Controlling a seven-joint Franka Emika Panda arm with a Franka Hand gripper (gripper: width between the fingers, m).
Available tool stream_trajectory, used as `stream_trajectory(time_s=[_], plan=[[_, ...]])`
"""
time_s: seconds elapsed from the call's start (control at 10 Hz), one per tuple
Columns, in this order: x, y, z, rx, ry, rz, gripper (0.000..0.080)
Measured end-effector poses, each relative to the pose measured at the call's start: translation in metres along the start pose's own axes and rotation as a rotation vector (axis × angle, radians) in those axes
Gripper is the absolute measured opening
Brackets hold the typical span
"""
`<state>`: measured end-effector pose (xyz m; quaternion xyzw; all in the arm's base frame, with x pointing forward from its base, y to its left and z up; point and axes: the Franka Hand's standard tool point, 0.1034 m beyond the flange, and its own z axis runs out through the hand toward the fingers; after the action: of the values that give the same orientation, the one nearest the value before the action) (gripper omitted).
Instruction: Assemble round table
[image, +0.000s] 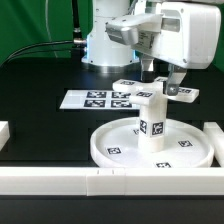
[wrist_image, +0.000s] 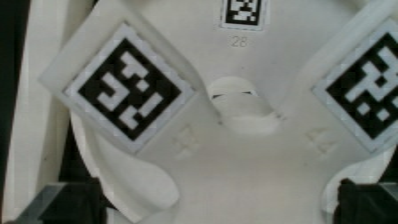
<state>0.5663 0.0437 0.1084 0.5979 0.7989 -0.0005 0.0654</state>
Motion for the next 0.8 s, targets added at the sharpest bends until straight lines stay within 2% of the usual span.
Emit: stream_trajectory(time_s=[0.8], plan=[[-0.0020,-0.0041,0.0070,0.014,0.000,0.009,0.0649]])
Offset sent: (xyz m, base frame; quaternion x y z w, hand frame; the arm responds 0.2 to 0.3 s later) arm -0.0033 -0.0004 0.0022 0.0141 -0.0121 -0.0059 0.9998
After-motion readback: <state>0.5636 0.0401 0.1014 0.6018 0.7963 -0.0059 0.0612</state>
